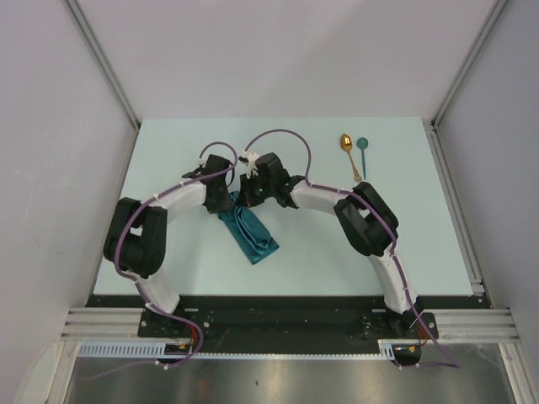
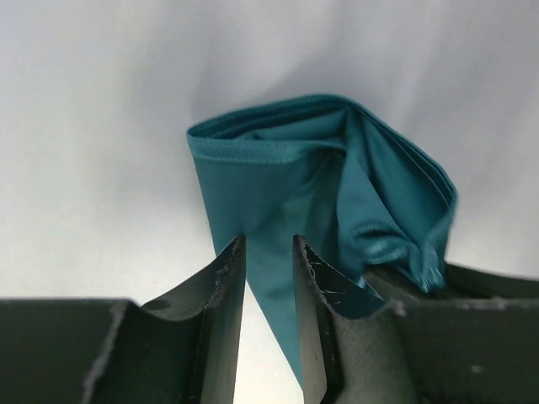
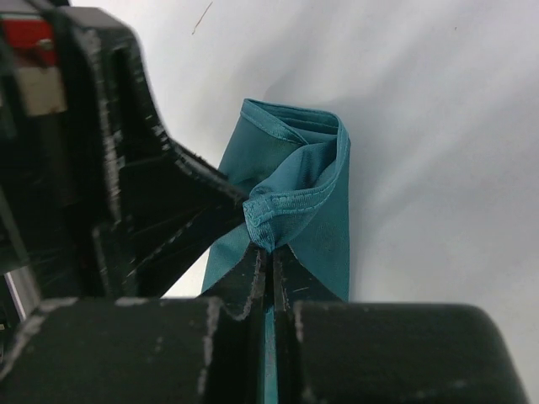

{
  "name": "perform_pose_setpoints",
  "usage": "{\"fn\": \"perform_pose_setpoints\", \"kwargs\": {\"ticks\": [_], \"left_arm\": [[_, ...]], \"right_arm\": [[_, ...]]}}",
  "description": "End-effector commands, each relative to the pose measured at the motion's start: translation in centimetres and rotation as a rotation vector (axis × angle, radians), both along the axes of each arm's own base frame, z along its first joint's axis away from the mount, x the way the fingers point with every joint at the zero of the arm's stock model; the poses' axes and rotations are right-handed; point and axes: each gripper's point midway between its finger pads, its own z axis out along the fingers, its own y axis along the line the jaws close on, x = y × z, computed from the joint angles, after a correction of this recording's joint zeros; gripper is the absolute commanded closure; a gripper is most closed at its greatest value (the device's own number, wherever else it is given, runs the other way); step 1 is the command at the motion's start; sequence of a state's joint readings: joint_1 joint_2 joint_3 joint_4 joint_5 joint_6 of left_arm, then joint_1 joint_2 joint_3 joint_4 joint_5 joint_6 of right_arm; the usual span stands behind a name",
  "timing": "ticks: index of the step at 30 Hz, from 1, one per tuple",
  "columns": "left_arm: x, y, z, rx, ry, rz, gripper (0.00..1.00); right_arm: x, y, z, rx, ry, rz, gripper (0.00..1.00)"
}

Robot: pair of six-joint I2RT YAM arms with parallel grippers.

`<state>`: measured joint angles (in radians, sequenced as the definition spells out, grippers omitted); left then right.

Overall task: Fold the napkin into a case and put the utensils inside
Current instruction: Grasp the top corner of the smaller rectangle folded napkin from the folded napkin.

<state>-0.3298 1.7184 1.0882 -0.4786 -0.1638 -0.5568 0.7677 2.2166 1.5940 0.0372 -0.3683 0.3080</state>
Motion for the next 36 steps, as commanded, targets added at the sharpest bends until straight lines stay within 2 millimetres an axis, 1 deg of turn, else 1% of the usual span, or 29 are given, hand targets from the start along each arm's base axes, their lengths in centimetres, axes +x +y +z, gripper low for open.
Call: {"fn": "perform_pose_setpoints", "kwargs": {"ticks": [1,2,5,9,10,13,14,15,16,18,19,21,24,26,27,29,30,35,36], "left_arm": [[1.5,0.4,1.1,0.074,-0.048,0.014,0.67],[1.7,0.7,1.2,0.096,-0.059,0.027,0.67],[2.0,0.7,1.4,0.109,-0.078,0.029,0.68],[2.1,0.7,0.7,0.126,-0.062,0.029,0.68],[2.1,0.6,0.3,0.126,-0.052,0.025,0.68],[2.0,0.4,-0.5,0.122,-0.024,0.018,0.71],[2.1,0.2,-0.4,0.115,-0.03,0.016,0.73],[2.1,0.3,-0.4,0.116,-0.031,0.017,0.75],[2.2,0.3,-0.3,0.12,-0.035,0.02,0.82],[2.6,0.5,0.4,0.125,-0.056,0.029,0.89],[2.7,0.5,0.6,0.125,-0.06,0.027,0.96],[3.1,0.3,1.2,0.117,-0.078,0.027,1.0],[3.2,0.1,2.0,0.099,-0.097,0.027,1.0],[3.0,0.0,2.3,0.086,-0.109,0.03,1.0],[3.2,0.0,3.1,0.069,-0.14,0.034,1.0],[2.9,-0.1,3.6,0.056,-0.159,0.034,1.0],[2.9,-0.3,4.2,0.041,-0.177,0.032,1.0],[2.0,-1.3,3.6,-0.025,-0.144,0.013,1.0],[2.1,-1.6,3.6,-0.044,-0.153,0.006,1.0]], "right_arm": [[0.6,0.8,0.9,0.039,-0.001,0.008,1.0],[0.5,0.7,0.8,0.037,0.0,0.009,1.0],[0.6,0.6,0.6,0.036,0.002,0.01,1.0],[0.5,0.7,0.4,0.039,0.009,0.013,1.0],[0.4,0.8,0.5,0.041,0.008,0.016,1.0],[0.5,0.7,0.5,0.044,0.01,0.014,1.0],[0.4,0.8,0.5,0.043,0.01,0.018,1.0],[0.4,0.8,0.4,0.043,0.014,0.016,1.0],[0.4,0.7,0.4,0.042,0.016,0.014,1.0],[0.2,0.9,0.3,0.043,0.02,0.017,1.0],[0.2,1.0,0.3,0.044,0.024,0.016,1.0],[0.1,1.1,0.4,0.048,0.03,0.016,1.0],[-0.2,1.4,0.5,0.053,0.043,0.018,1.0],[-0.2,1.4,0.8,0.059,0.053,0.013,1.0],[-0.2,1.4,0.7,0.062,0.06,0.014,1.0],[-0.6,1.6,0.6,0.069,0.085,0.016,1.0],[-0.5,1.7,0.4,0.068,0.091,0.017,1.0],[-0.7,2.4,-0.1,0.102,0.153,0.001,1.0],[-0.7,2.5,-0.2,0.109,0.164,-0.005,1.0]]}}
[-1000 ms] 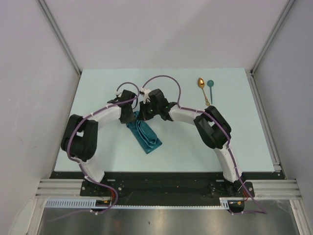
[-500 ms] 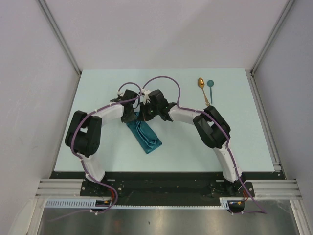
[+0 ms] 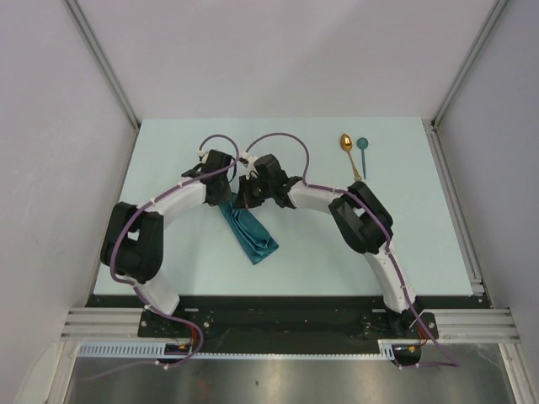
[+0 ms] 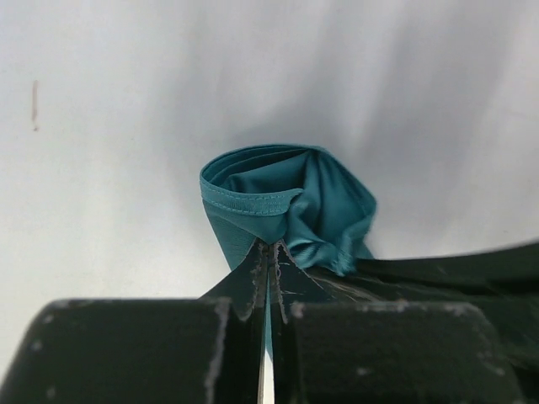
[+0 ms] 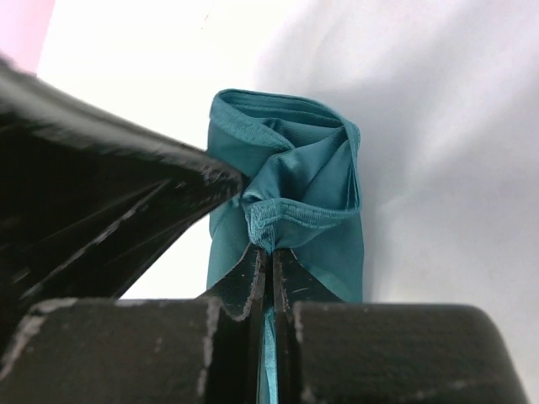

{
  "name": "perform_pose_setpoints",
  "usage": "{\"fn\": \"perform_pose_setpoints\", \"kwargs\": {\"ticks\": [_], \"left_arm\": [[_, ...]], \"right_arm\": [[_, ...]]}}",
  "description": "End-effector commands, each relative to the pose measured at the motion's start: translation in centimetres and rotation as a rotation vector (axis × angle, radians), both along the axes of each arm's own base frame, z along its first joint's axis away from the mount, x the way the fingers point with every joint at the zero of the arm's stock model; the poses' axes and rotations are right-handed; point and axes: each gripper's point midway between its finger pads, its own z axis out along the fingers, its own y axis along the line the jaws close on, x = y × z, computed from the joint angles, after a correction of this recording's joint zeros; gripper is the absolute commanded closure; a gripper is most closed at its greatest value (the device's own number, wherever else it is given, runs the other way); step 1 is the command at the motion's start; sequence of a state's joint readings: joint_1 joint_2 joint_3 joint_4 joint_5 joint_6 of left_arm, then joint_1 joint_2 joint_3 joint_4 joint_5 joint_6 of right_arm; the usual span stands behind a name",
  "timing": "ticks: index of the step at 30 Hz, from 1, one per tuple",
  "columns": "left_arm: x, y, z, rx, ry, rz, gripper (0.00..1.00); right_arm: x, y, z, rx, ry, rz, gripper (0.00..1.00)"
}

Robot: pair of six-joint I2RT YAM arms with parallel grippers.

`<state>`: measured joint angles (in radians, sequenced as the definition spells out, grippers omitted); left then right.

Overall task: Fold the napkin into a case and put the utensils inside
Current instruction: Grasp the top corner of the smaller rectangle folded napkin from the folded napkin.

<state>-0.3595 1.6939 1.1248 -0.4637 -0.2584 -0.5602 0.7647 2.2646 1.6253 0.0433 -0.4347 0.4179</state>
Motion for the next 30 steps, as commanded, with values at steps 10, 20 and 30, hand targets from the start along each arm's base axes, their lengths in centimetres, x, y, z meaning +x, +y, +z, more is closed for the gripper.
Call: {"fn": "perform_pose_setpoints", "kwargs": {"ticks": [10,20,30], "left_arm": [[-0.9,-0.6,-0.6,-0.108,0.037,-0.013,1.0],[0.1,-0.4,-0.2,-0.08,0.018,-0.019,0.98],[0.0,0.6,-0.1,-0.032,0.019,0.007,0.93]], "right_arm": [[0.3,1.5,-0.8,0.077,0.109,-0.027,1.0],[-0.3,1.8,-0.7,0.087,0.112,-0.005,1.0],[-0.5,2.1,-0.4,0.083,0.113,0.003,1.0]]}}
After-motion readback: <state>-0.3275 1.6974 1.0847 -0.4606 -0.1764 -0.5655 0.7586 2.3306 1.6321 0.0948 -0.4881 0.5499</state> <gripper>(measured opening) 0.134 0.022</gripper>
